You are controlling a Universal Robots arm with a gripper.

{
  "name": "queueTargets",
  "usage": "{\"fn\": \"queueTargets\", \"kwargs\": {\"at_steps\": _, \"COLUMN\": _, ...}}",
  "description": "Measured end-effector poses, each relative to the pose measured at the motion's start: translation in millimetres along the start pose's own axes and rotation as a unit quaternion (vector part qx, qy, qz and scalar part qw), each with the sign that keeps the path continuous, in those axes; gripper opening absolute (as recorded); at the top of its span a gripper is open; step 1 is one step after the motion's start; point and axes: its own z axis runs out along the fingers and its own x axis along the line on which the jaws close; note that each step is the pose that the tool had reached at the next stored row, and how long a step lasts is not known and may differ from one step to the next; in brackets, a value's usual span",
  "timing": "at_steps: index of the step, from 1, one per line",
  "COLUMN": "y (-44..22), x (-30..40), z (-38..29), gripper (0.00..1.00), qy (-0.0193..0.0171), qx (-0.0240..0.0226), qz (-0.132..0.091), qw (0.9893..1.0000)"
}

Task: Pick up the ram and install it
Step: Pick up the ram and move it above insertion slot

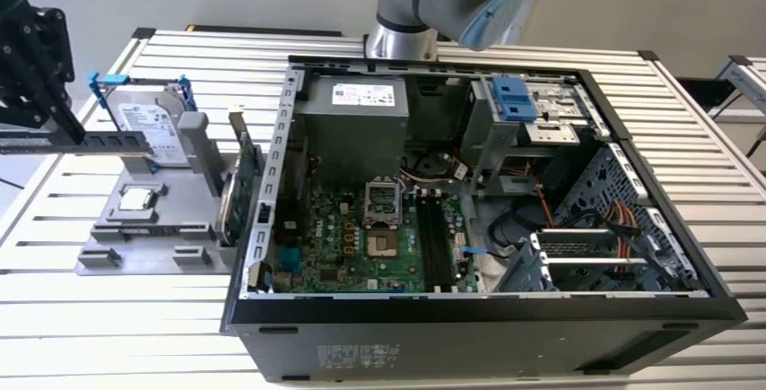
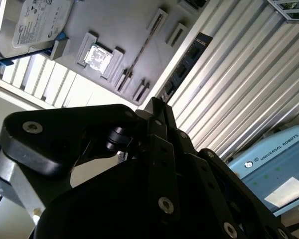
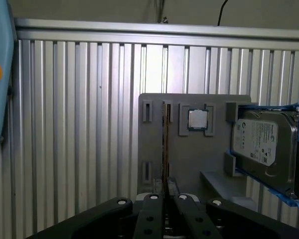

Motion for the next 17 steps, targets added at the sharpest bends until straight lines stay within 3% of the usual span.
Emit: {"fn": "queueTargets", "kwargs": {"at_steps": 17, "y": -7.3, "x": 0.2, "z": 0.2, "gripper": 0.00, "qy": 0.0000, "qx": 0.0001, "qz": 0.000, "qw": 1.0000}}
